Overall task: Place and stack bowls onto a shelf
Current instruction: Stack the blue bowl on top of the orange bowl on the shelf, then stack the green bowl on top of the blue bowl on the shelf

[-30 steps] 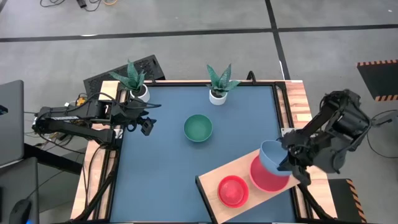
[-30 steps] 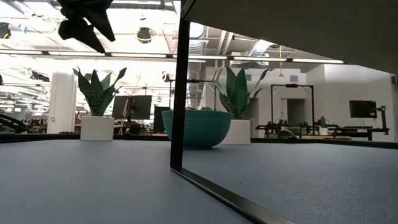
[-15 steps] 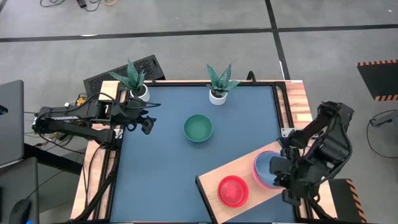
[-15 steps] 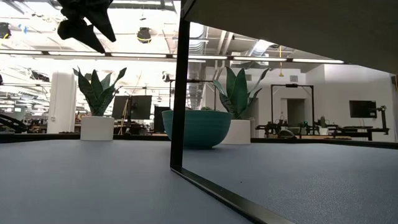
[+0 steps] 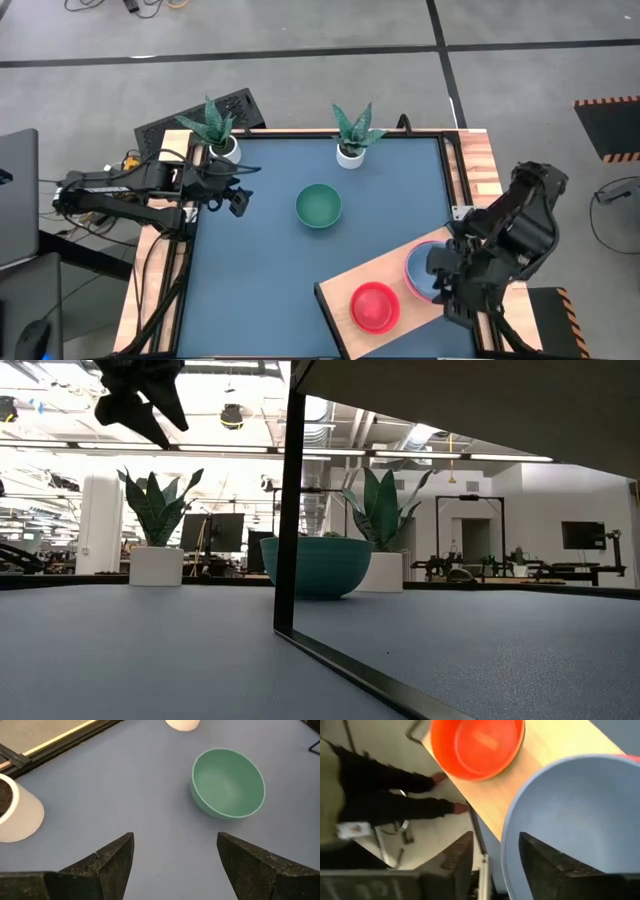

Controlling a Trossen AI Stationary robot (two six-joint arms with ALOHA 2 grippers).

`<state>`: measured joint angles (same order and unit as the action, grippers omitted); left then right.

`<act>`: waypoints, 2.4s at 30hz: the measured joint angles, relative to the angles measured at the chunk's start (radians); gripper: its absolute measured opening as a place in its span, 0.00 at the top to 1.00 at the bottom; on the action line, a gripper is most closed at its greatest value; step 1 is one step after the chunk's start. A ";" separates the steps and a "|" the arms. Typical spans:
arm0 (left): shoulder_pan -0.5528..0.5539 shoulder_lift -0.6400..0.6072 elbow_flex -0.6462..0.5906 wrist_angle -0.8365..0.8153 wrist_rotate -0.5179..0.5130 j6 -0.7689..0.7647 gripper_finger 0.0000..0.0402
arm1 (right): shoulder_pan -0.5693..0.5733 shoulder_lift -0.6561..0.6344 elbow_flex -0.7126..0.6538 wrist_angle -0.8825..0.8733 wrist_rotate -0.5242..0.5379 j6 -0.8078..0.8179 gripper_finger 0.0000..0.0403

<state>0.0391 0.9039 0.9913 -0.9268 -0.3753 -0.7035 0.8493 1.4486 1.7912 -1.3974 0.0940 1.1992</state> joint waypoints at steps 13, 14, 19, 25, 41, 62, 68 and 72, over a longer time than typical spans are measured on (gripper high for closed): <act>0.000 0.026 0.000 -0.003 0.012 0.015 0.33 | 0.055 -0.133 0.002 0.022 0.222 0.187 0.61; 0.000 0.026 0.000 -0.004 0.012 0.016 0.33 | 0.075 -0.121 0.002 -0.001 0.261 0.194 0.63; 0.000 0.026 0.000 -0.003 0.012 0.018 0.33 | 0.172 -0.021 0.001 -0.100 0.443 0.192 0.74; 0.000 0.026 0.000 -0.003 0.011 0.014 0.33 | 0.241 0.109 0.001 -0.173 0.638 0.252 0.82; 0.000 0.026 0.000 -0.003 0.012 -0.004 0.33 | 0.201 0.260 0.000 -0.157 0.648 0.267 0.92; 0.000 0.026 0.000 -0.002 0.011 -0.004 0.33 | -0.005 0.062 -0.134 -0.174 0.794 0.327 0.95; 0.000 0.026 0.000 -0.002 0.012 -0.004 0.33 | -0.122 0.062 -0.119 -0.163 0.878 0.216 0.94; 0.000 0.026 0.000 -0.002 0.028 0.011 0.33 | -0.219 0.061 -0.079 -0.044 0.940 0.011 0.91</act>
<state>0.0391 0.9295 0.9913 -0.9287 -0.3470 -0.6920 0.6306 1.5093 1.7127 -1.4412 1.0343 1.2102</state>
